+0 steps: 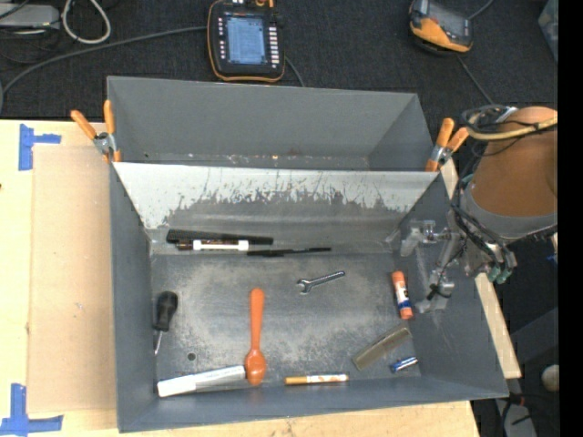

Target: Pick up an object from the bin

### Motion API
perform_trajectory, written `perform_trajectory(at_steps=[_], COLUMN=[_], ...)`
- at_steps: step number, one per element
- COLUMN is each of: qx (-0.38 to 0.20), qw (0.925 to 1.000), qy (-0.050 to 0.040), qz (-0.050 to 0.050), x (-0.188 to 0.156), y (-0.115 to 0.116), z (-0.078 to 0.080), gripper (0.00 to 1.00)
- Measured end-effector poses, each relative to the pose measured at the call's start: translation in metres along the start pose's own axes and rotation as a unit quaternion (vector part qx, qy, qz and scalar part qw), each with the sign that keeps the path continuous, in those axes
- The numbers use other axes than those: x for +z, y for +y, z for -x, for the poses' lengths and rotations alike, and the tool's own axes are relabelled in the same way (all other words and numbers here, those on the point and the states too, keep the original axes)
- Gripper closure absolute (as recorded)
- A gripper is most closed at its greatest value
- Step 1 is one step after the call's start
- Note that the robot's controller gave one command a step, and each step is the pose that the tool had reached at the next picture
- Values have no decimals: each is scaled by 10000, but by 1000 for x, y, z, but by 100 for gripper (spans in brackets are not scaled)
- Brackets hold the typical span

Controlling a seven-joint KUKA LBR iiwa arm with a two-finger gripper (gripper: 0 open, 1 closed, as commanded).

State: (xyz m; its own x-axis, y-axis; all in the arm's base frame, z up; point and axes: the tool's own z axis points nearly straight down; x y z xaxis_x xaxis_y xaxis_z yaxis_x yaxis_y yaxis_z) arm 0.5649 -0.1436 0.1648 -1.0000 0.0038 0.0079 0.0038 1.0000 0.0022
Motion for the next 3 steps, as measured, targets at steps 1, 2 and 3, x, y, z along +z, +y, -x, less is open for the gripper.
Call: perform_trajectory(at_steps=[1,2,3], qx=[-30,-926,-1648], qw=[10000,9957,9863], qy=[-33,22,-70], qz=[-7,15,-25], x=[-4,99,52], y=[1,14,11], z=[2,-54,-68], gripper=[0,0,0])
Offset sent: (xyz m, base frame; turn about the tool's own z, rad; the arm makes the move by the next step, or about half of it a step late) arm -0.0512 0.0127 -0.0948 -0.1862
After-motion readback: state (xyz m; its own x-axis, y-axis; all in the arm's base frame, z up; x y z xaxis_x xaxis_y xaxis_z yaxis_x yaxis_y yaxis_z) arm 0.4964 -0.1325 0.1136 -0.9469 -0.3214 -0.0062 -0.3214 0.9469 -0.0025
